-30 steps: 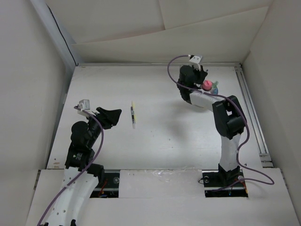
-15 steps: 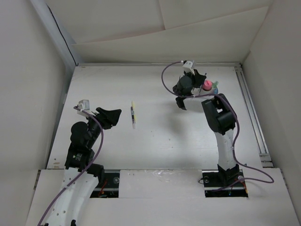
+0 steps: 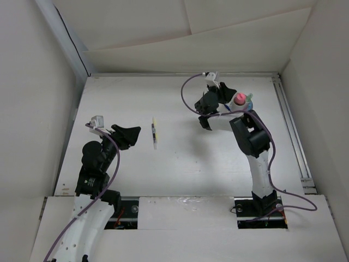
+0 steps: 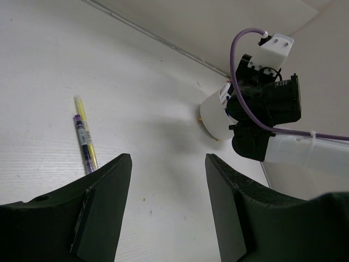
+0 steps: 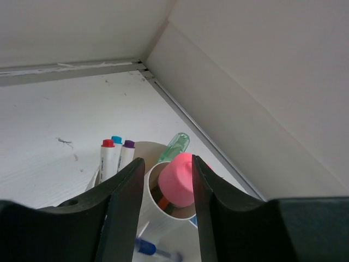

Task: Sort the stationery into containers
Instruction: Place the pen in the storage box, then pick up the pen from the center of the board, then place the pen in the storage box.

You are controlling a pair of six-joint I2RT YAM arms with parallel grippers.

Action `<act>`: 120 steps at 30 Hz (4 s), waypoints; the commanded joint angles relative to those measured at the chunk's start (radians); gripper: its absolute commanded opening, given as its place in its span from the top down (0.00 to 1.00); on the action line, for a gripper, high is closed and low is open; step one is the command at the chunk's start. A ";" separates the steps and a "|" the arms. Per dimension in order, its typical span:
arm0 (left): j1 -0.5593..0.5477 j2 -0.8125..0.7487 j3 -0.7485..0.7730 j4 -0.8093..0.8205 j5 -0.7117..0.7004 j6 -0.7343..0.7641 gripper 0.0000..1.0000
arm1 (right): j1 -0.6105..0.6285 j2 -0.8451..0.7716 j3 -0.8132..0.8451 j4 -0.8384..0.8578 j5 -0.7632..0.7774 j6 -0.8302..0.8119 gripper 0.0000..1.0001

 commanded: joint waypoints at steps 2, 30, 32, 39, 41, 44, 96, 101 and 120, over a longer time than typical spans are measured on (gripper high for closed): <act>-0.002 -0.010 -0.002 0.042 0.003 0.002 0.47 | 0.037 -0.074 0.025 0.185 0.021 -0.010 0.53; -0.002 0.017 0.095 -0.122 -0.176 -0.027 0.47 | 0.348 -0.027 0.505 -1.562 -1.031 1.296 0.64; -0.002 0.017 0.095 -0.122 -0.166 -0.027 0.47 | 0.348 0.044 0.644 -1.622 -1.043 1.307 0.53; -0.002 0.008 0.073 -0.096 -0.116 -0.018 0.47 | 0.348 0.248 0.881 -1.739 -1.069 1.359 0.45; -0.002 0.008 0.073 -0.087 -0.107 -0.018 0.47 | 0.348 0.280 0.900 -1.751 -1.039 1.373 0.46; -0.002 0.008 0.064 -0.078 -0.107 -0.018 0.47 | 0.348 0.302 0.911 -1.762 -1.028 1.382 0.51; -0.002 -0.038 0.046 -0.069 -0.098 -0.018 0.47 | 0.097 -0.227 0.337 -1.486 -0.884 1.416 1.00; -0.002 -0.038 0.036 -0.069 -0.098 -0.018 0.47 | -0.040 -0.376 0.237 -1.426 -0.719 1.376 1.00; -0.002 -0.038 0.036 -0.060 -0.098 -0.018 0.47 | -0.160 -0.349 -0.001 -0.759 -0.224 0.829 1.00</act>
